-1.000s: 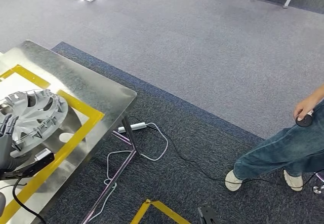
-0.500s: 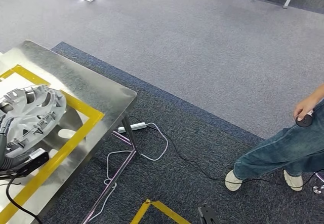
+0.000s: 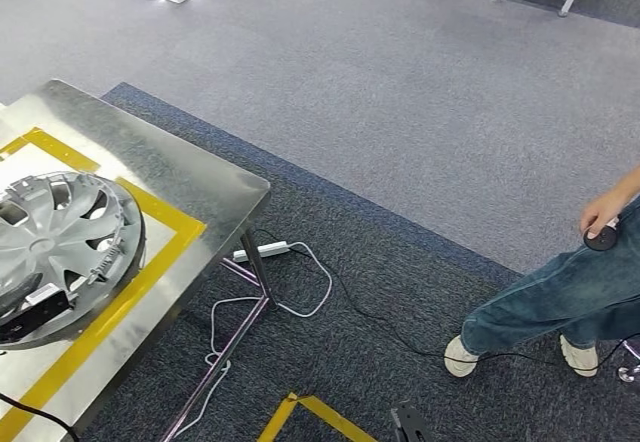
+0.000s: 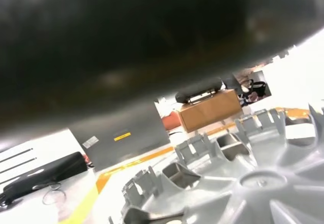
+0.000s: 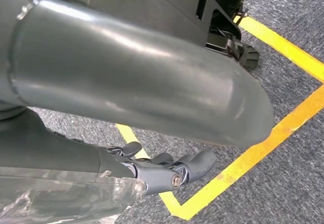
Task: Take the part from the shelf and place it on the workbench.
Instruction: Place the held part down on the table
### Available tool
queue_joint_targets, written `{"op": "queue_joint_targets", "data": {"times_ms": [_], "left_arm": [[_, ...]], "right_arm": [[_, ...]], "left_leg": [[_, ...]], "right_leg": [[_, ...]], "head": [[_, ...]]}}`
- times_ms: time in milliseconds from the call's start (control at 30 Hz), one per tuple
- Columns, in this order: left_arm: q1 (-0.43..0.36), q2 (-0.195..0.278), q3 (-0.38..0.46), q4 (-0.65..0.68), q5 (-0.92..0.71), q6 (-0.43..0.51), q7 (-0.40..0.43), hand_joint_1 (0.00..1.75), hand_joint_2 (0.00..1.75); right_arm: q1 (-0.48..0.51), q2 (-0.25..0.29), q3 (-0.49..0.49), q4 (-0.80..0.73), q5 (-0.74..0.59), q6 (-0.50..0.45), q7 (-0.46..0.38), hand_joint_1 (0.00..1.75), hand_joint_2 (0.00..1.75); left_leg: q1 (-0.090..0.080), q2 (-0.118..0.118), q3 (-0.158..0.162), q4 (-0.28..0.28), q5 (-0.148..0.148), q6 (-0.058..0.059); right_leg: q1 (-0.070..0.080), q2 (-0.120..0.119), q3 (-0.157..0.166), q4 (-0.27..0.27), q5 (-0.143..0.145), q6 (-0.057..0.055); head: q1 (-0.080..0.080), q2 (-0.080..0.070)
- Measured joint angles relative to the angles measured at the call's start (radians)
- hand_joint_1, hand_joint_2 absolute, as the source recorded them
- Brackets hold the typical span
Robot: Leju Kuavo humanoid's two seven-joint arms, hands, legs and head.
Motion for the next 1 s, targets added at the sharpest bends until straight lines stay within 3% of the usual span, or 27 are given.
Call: {"op": "queue_joint_targets", "data": {"times_ms": [367, 567, 1000], "left_arm": [[-0.003, 0.028, 0.034, -0.035, 0.089, -0.016, -0.029, 0.00, 0.00], [-0.002, 0.000, 0.073, -0.071, 0.210, 0.040, -0.067, 0.00, 0.00], [0.036, -0.056, 0.154, -0.113, 0.211, 0.112, -0.068, 0.00, 0.00]], "right_arm": [[0.000, 0.000, -0.004, 0.000, 0.002, 0.004, -0.001, 0.00, 0.00], [0.001, 0.000, -0.013, 0.000, 0.005, -0.008, -0.006, 0.00, 0.00], [0.005, 0.008, -0.015, 0.000, 0.039, -0.083, 0.001, 0.00, 0.00]], "left_leg": [[0.000, 0.000, 0.000, 0.000, 0.000, 0.000], [0.000, 0.000, 0.000, 0.000, 0.000, 0.000], [-0.001, 0.000, -0.001, 0.001, -0.001, 0.002]], "right_leg": [[0.000, 0.000, 0.000, 0.000, 0.000, 0.000], [0.000, 0.000, 0.000, 0.000, 0.000, 0.000], [-0.002, 0.000, 0.001, -0.002, 0.001, 0.002]], "head": [[0.000, 0.000], [0.000, 0.000], [0.000, 0.000]]}}
